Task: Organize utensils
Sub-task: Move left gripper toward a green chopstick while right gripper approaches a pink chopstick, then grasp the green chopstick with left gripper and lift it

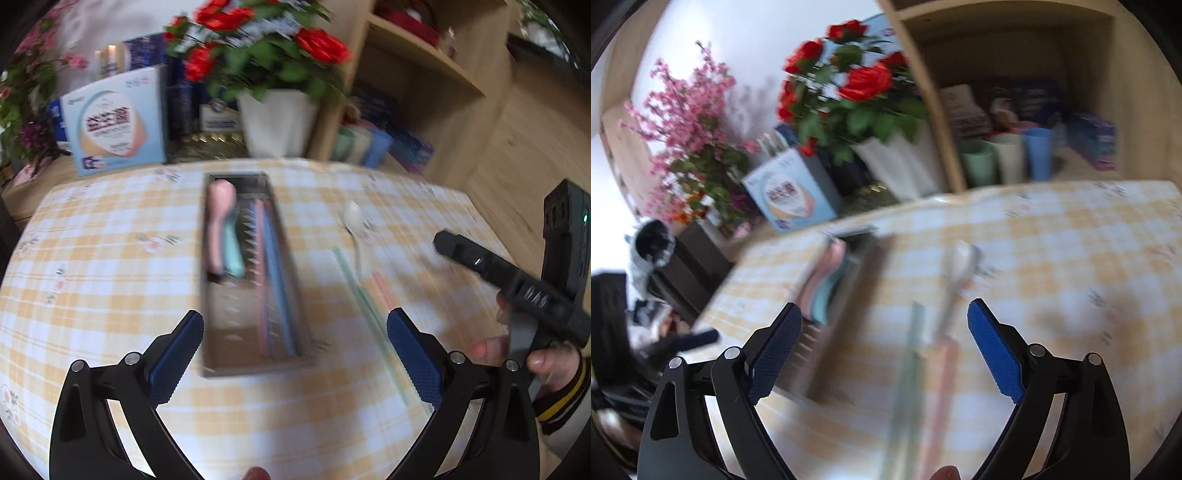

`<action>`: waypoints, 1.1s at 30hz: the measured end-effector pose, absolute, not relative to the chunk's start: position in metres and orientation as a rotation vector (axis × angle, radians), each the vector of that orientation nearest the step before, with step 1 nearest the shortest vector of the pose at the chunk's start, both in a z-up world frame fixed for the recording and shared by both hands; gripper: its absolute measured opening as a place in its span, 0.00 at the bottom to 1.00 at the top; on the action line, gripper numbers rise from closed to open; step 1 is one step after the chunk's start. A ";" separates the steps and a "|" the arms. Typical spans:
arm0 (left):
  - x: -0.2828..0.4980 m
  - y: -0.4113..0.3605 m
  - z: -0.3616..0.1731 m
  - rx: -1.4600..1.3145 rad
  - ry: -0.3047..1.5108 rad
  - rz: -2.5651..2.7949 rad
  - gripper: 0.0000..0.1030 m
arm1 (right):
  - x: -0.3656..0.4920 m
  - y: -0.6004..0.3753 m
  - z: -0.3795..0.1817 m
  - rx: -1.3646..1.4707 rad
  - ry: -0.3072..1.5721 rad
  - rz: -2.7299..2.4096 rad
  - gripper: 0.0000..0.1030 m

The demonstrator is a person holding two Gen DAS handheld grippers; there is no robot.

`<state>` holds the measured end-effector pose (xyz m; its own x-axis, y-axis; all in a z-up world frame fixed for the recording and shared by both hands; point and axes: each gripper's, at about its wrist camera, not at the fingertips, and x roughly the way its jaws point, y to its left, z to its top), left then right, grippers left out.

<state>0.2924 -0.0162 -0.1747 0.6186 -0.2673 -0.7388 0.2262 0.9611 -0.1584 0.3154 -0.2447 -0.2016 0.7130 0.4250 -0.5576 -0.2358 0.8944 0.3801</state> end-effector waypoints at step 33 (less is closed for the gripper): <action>0.349 -0.125 -0.263 -0.025 1.135 -0.228 0.15 | 0.282 -0.303 -0.264 0.227 0.699 0.193 0.86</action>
